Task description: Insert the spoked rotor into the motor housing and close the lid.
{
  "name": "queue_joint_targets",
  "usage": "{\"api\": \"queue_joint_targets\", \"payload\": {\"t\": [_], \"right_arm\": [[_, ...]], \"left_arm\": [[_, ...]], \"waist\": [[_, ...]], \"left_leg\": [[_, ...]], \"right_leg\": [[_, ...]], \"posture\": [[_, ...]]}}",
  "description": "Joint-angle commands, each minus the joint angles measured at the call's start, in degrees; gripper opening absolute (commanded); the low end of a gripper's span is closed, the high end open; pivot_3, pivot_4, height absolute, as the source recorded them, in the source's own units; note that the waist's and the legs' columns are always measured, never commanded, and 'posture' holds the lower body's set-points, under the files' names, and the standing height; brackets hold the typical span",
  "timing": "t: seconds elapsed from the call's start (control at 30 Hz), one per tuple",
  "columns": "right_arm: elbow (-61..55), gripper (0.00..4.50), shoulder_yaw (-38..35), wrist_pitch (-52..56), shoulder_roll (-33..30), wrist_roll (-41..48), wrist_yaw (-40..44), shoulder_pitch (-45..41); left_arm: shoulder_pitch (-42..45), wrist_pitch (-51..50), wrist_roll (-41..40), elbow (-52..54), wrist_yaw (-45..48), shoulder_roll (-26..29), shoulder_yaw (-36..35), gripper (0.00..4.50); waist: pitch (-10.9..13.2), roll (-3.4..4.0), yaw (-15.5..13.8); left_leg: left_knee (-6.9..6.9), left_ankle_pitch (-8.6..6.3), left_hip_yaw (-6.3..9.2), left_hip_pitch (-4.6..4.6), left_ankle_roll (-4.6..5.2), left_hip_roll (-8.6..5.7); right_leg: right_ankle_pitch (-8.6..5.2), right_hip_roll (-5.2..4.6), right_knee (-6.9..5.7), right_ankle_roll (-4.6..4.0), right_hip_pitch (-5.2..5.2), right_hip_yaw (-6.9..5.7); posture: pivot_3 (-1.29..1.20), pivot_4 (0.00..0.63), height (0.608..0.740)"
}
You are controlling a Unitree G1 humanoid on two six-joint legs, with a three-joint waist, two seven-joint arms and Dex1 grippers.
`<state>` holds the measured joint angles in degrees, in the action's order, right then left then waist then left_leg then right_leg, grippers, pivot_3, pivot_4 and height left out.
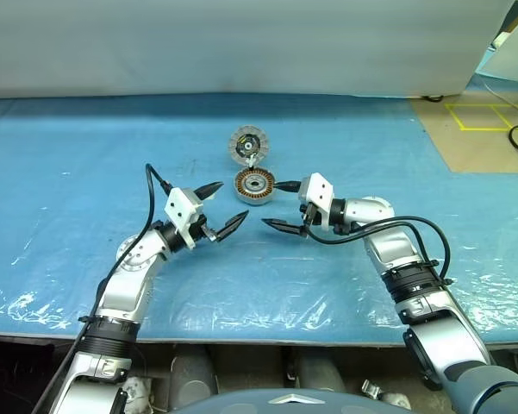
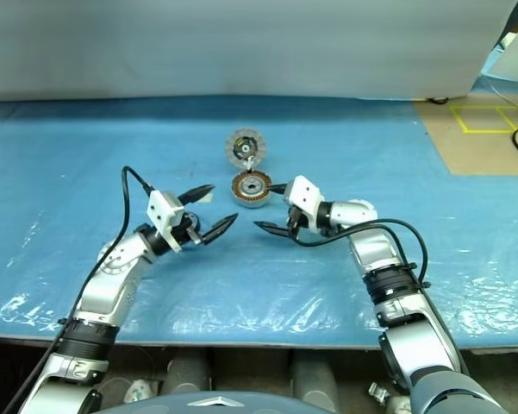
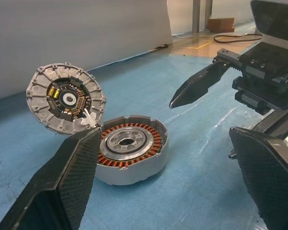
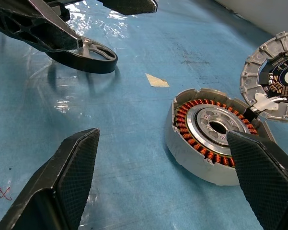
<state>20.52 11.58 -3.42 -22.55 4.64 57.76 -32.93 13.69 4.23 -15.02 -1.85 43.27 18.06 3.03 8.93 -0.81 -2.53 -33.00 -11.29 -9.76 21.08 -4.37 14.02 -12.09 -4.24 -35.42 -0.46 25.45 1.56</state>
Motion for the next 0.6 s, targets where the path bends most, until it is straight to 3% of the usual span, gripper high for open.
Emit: {"api": "queue_joint_targets", "payload": {"t": [0.03,0.6], "right_arm": [[-0.84,4.47,-0.34,-0.93,-0.22,0.30,0.27,-0.85],[-1.25,4.47,-0.66,-0.77,-0.58,0.28,0.54,-0.57]], "left_arm": [[0.79,0.21,-0.03,1.16,0.04,-0.05,0.32,4.50],[-0.82,-0.13,-0.35,2.23,0.08,0.03,0.51,4.50]], "waist": [[0.00,0.00,0.00],[0.00,0.00,0.00]], "left_leg": [[0.00,0.00,0.00,0.00,0.00,0.00],[0.00,0.00,0.00,0.00,0.00,0.00]], "right_leg": [[0.00,0.00,0.00,0.00,0.00,0.00],[0.00,0.00,0.00,0.00,0.00,0.00]], "posture": [[0.00,0.150,0.740],[0.00,0.150,0.740]]}}
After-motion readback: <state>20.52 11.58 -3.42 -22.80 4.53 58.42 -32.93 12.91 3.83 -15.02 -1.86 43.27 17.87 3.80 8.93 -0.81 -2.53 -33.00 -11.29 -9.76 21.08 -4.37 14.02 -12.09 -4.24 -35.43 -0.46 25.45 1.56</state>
